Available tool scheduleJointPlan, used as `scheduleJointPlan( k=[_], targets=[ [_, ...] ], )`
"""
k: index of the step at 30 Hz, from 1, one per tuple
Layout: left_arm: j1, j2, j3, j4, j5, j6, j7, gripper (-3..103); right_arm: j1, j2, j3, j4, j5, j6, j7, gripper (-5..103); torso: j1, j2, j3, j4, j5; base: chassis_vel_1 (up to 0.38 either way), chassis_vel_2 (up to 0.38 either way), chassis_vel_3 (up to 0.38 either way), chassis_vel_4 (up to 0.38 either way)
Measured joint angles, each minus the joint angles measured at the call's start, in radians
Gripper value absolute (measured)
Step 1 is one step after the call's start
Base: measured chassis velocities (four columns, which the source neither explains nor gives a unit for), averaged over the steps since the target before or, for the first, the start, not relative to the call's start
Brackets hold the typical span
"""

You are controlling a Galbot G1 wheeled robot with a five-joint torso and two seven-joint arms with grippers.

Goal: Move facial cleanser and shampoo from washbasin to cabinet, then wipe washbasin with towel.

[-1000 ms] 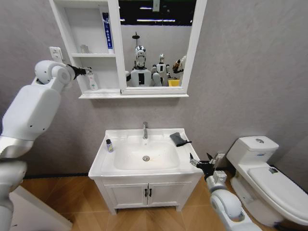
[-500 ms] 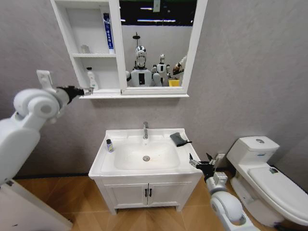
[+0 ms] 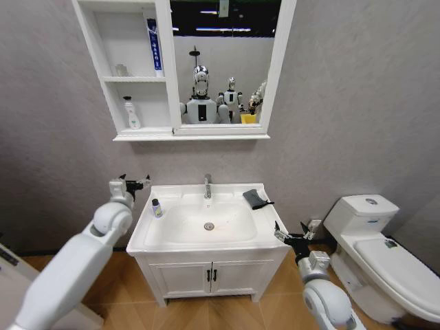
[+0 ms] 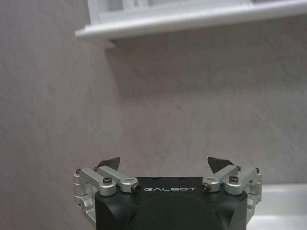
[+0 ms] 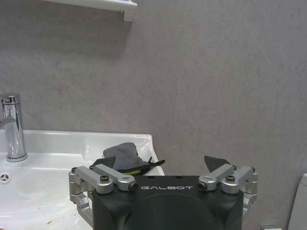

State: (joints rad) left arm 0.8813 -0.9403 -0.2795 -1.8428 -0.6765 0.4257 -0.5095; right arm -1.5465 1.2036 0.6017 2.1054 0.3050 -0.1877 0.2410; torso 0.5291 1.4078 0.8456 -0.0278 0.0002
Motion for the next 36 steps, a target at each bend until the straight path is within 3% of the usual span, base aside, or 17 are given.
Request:
scheduleJointPlan(
  k=[2, 4, 10, 20, 23, 29, 36],
  targets=[
    [0.018, -0.021, -0.001, 0.003, 0.014, -0.002, 0.0, 100, 0.0, -0.002, 0.0, -0.001, 0.0, 0.0, 0.0, 100, 0.0, 0.0, 0.0, -0.0001, 0.0003, 0.0, 0.0, 0.0, 0.0],
    [0.069, -0.093, -0.014, 0.045, 0.092, -0.045, 0.02, 100, 0.003, -0.011, 0.0, -0.006, 0.002, 0.0, 0.0, 100, 0.0, 0.0, 0.0, 0.0002, 0.0002, 0.0, 0.0, 0.0, 0.0],
    [0.084, -0.166, -0.014, 0.136, 0.167, -0.075, 0.036, 100, 0.01, -0.014, -0.007, -0.012, 0.003, -0.001, 0.001, 100, 0.0, 0.0, 0.0, 0.0002, 0.0003, 0.0, 0.0, 0.0, 0.0],
    [0.065, -0.216, -0.001, 0.227, 0.208, -0.087, 0.074, 100, 0.018, -0.001, -0.011, -0.026, -0.001, -0.002, 0.002, 100, 0.0, 0.0, 0.0, 0.0001, 0.0001, 0.0, 0.0, 0.0, 0.0],
    [0.045, -0.232, 0.001, 0.271, 0.228, -0.116, 0.093, 100, 0.018, 0.007, -0.013, -0.033, -0.007, -0.002, 0.002, 100, 0.0, 0.0, 0.0, 0.0003, 0.0002, 0.0, 0.0, 0.0, 0.0],
    [-0.014, -0.29, 0.008, 0.378, 0.263, -0.232, 0.106, 100, 0.022, 0.014, -0.018, -0.04, -0.017, -0.001, 0.0, 100, 0.0, 0.0, 0.0, -0.0001, 0.0, 0.0, 0.0, 0.0, 0.0],
    [-0.018, -0.303, 0.007, 0.408, 0.293, -0.266, 0.105, 100, 0.022, 0.014, -0.016, -0.045, -0.018, 0.002, -0.003, 100, 0.0, 0.0, 0.0, 0.0002, -0.0001, 0.0, 0.0, 0.0, 0.0]
  ],
)
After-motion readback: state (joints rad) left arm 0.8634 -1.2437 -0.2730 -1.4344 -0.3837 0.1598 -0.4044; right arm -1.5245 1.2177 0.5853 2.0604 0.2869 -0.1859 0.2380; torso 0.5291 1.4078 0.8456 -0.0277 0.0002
